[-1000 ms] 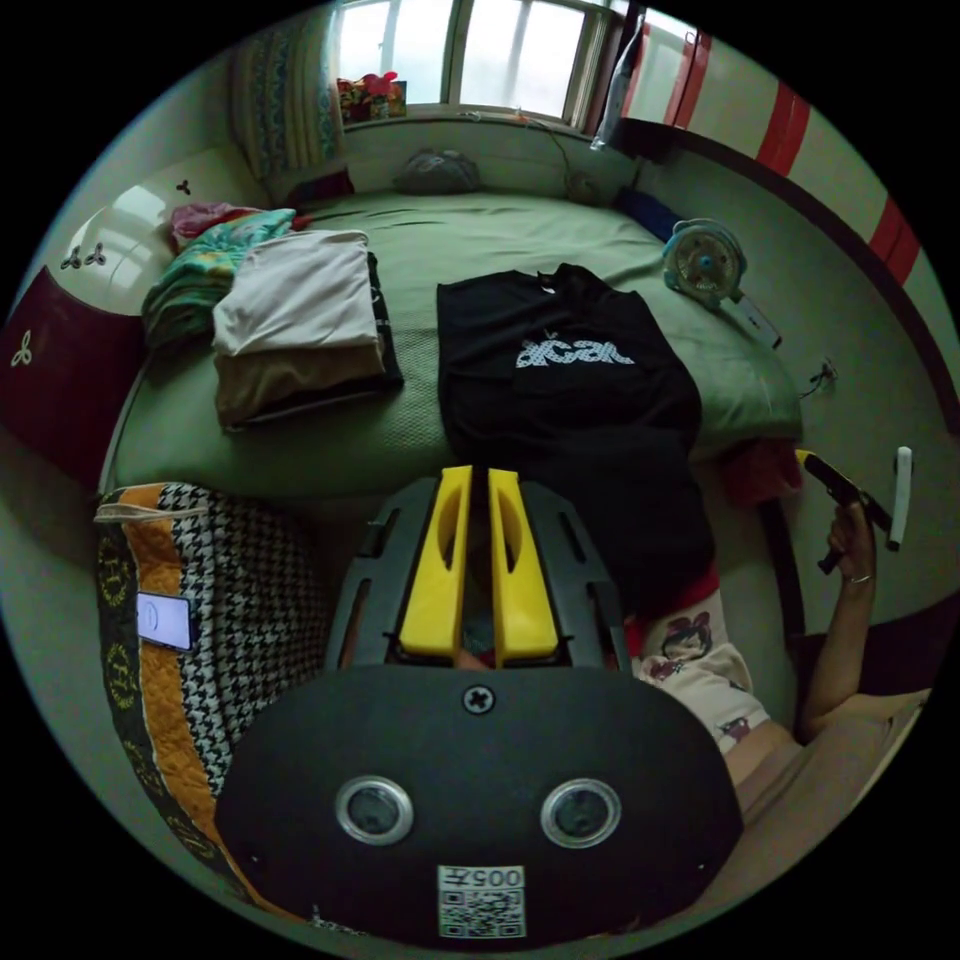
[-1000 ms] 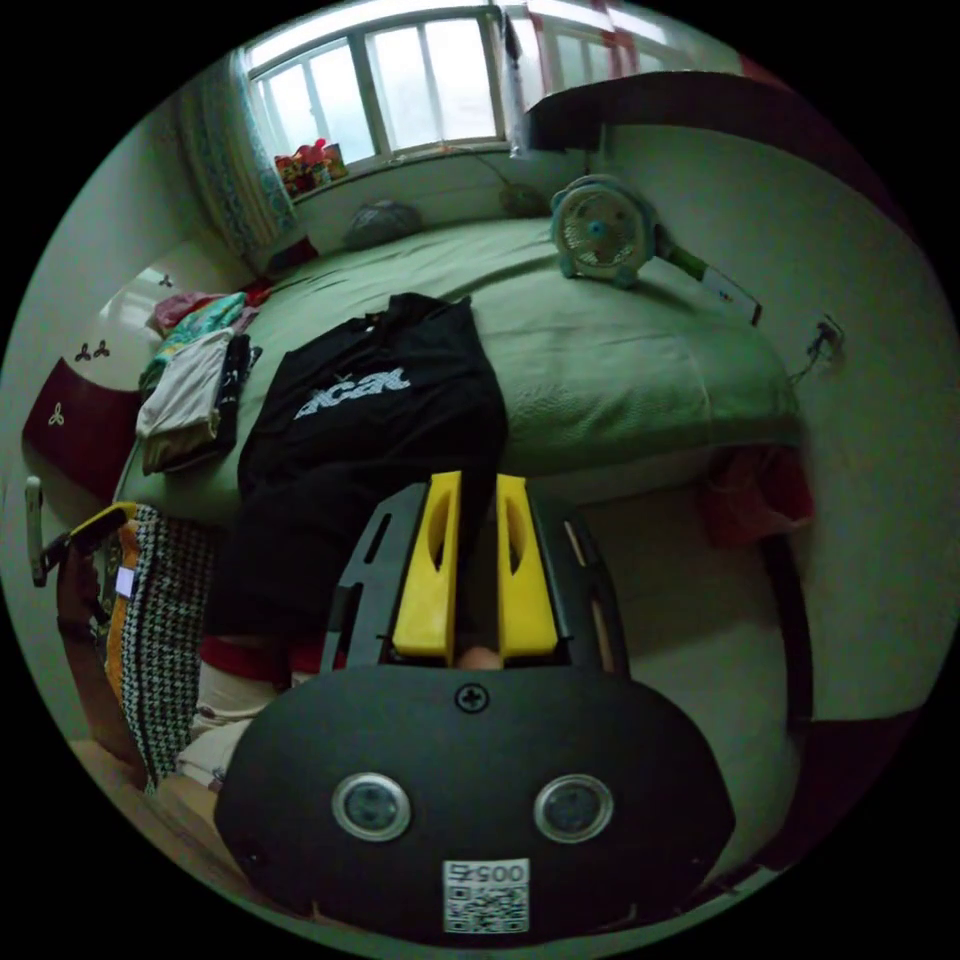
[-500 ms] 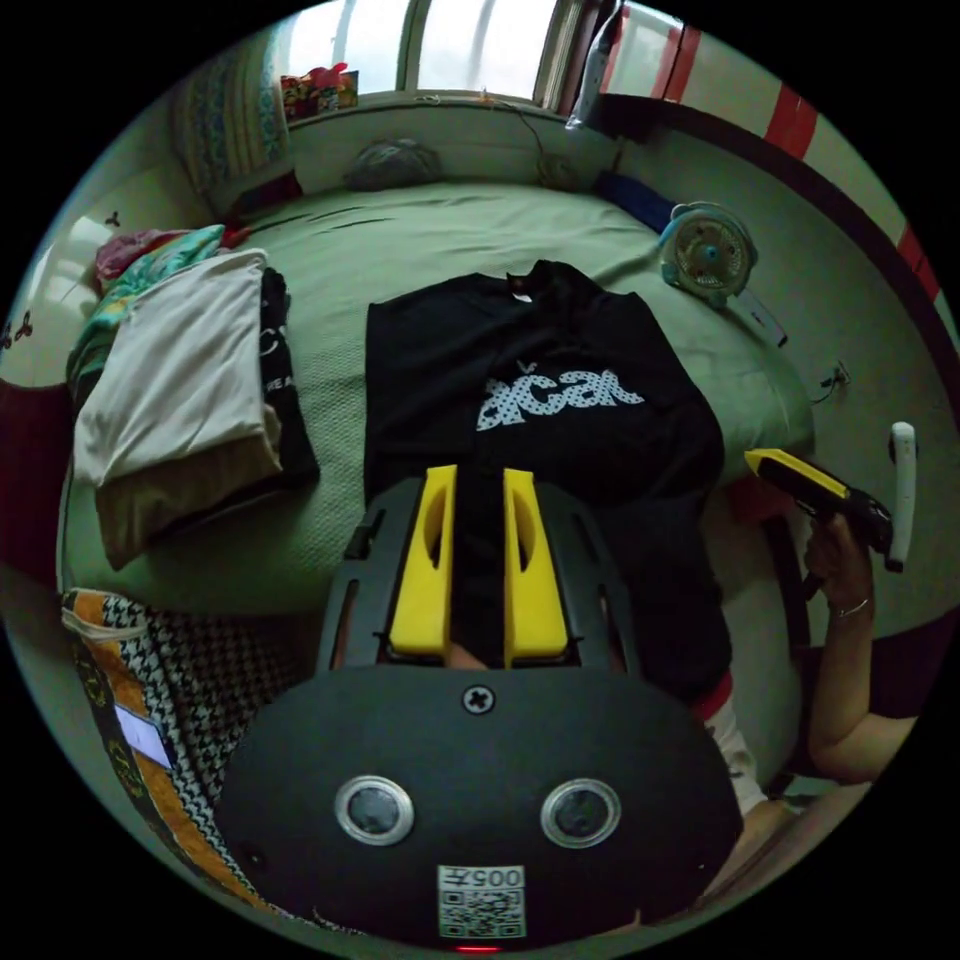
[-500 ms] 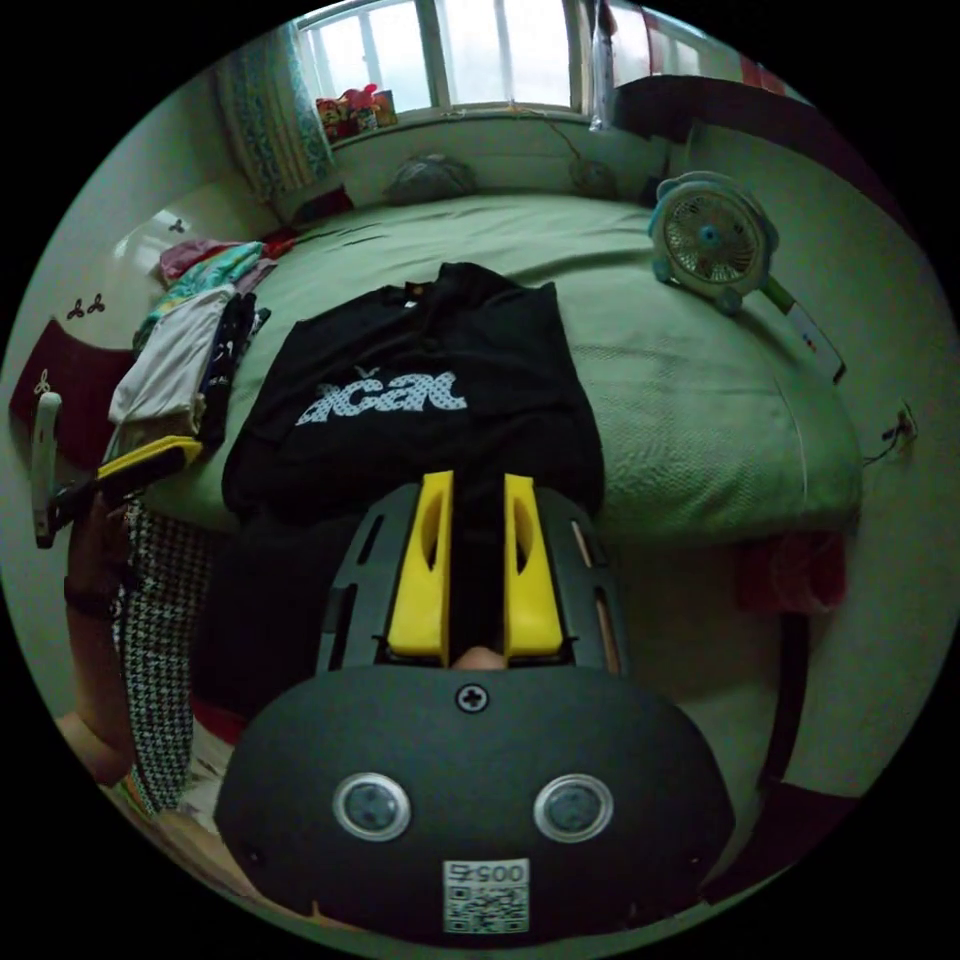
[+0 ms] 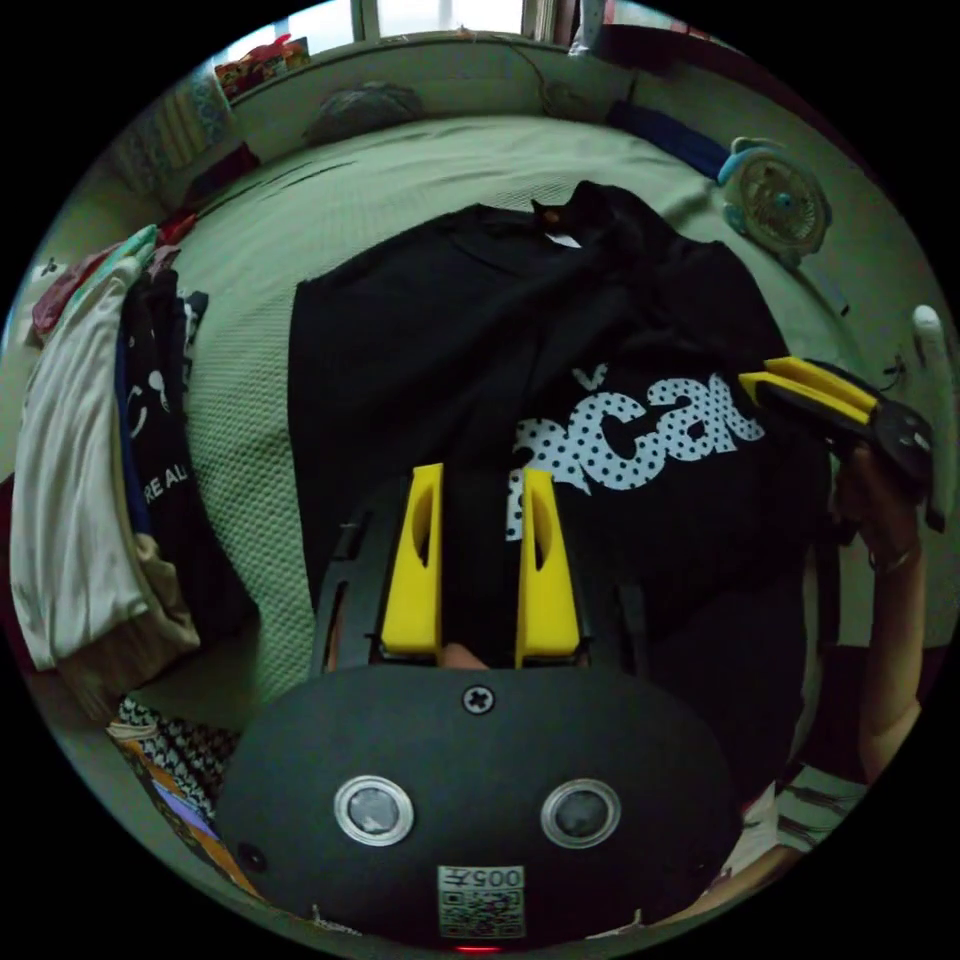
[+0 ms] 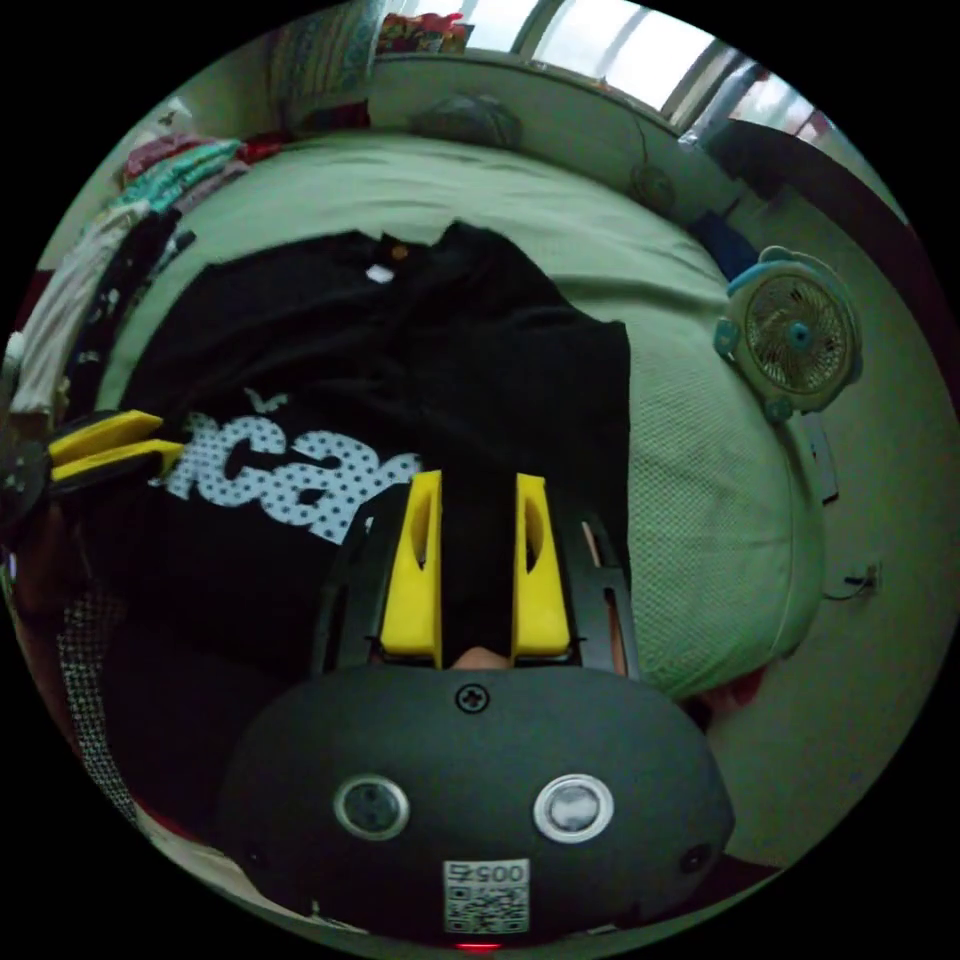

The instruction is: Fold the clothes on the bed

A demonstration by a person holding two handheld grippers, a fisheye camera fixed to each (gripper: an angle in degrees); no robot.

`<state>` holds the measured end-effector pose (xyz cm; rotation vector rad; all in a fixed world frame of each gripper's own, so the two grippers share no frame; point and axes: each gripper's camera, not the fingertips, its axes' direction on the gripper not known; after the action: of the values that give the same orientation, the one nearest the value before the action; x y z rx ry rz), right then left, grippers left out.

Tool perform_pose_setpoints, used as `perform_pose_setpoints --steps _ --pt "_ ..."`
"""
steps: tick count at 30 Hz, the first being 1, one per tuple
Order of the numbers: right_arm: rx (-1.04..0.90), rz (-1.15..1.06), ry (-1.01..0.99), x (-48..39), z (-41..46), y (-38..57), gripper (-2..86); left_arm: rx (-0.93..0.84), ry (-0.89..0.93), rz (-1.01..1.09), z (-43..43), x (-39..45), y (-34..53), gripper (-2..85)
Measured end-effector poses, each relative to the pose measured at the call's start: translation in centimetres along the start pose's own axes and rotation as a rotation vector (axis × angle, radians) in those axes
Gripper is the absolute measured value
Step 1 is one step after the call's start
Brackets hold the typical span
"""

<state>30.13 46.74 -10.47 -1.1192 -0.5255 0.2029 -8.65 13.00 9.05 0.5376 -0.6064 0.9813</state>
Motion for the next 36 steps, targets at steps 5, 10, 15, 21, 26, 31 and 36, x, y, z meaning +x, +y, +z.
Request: perform_pose_setpoints --steps 5,10,15,21,26,31,36 --pt "0.059 0.099 -0.103 2.0 0.7 -0.6 0.6 0.015 0.081 -0.035 2.0 -2.8 -0.1 3.0" --pt "0.114 0.202 -0.165 4.3 -0.6 -2.8 -1.5 0.084 0.122 -0.128 1.6 -5.4 -0.9 2.0" --pt "0.201 0.626 -0.219 14.3 -2.0 -1.2 -1.5 0.206 0.016 -0.365 0.0 -10.2 0.9 2.8" --pt "0.106 0.9 -0.225 18.5 0.3 5.8 -0.9 0.255 -0.001 -0.497 0.2 -11.8 5.2 3.9" --pt "0.076 0.674 -0.249 10.4 -1.2 7.2 -0.8 0.23 0.027 -0.444 1.4 -8.0 7.6 0.5" --pt "0.065 0.401 -0.319 -1.9 -4.0 7.6 -0.9 0.136 0.142 -0.335 3.6 -1.7 9.0 -0.5" --pt "0.096 0.295 -0.351 -11.9 -6.2 9.5 -1.0 0.047 0.146 -0.263 6.4 3.9 10.8 -0.6"
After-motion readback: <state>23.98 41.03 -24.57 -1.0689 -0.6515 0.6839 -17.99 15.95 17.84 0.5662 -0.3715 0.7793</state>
